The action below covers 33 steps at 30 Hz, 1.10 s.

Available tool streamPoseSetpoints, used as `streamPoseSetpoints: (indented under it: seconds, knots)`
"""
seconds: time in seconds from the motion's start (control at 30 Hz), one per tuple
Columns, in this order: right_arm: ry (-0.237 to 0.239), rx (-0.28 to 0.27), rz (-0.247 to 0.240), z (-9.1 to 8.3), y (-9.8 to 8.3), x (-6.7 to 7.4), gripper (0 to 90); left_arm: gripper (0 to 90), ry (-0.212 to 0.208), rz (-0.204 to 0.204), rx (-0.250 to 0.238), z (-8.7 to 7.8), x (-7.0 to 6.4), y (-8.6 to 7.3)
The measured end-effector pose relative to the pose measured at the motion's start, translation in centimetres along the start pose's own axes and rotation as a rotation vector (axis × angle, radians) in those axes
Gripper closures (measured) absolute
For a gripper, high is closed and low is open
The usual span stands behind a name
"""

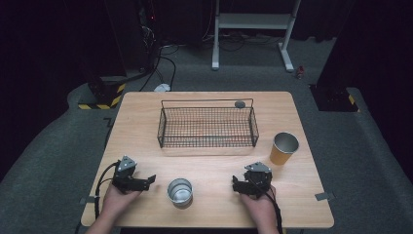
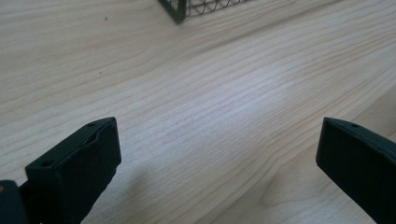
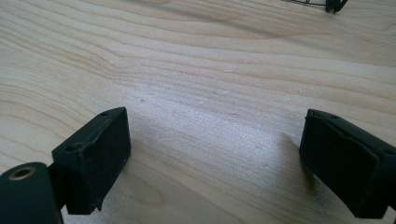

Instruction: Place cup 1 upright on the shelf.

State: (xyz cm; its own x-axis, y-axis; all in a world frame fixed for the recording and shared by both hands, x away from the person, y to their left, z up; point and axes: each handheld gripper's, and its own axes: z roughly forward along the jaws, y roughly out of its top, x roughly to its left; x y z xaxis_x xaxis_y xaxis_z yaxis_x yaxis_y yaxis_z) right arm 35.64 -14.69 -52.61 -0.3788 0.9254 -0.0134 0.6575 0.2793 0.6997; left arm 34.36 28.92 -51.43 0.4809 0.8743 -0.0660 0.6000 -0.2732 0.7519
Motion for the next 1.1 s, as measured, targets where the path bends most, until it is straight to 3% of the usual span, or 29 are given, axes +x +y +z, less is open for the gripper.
streamPoseSetpoints:
  seconds: [0.17, 0.33, 0.67, 0.8, 1.1]
  knots:
    - [0.0, 0.0, 0.0, 0.0, 0.0, 0.0, 8.8, 0.5, -0.038, 0.006, -0.028, -0.5, -0.5, 0.4]
    - [0.0, 0.0, 0.0, 0.0, 0.0, 0.0, 8.8, 0.5, -0.077, 0.039, -0.084, -1.5, -1.5, 1.4]
    - [0.0, 0.001, 0.001, 0.0, 0.0, 0.0, 8.8, 0.5, -0.134, 0.067, -0.143, -2.8, -3.3, 2.3]
    - [-0.002, 0.002, 0.005, 0.0, 0.0, 0.0, 8.8, 0.5, -0.162, 0.096, -0.171, -3.4, -4.2, 2.9]
    - [-0.002, 0.002, 0.005, 0.0, 0.0, 0.0, 8.8, 0.5, -0.266, 0.133, -0.202, -3.9, -6.8, 3.7]
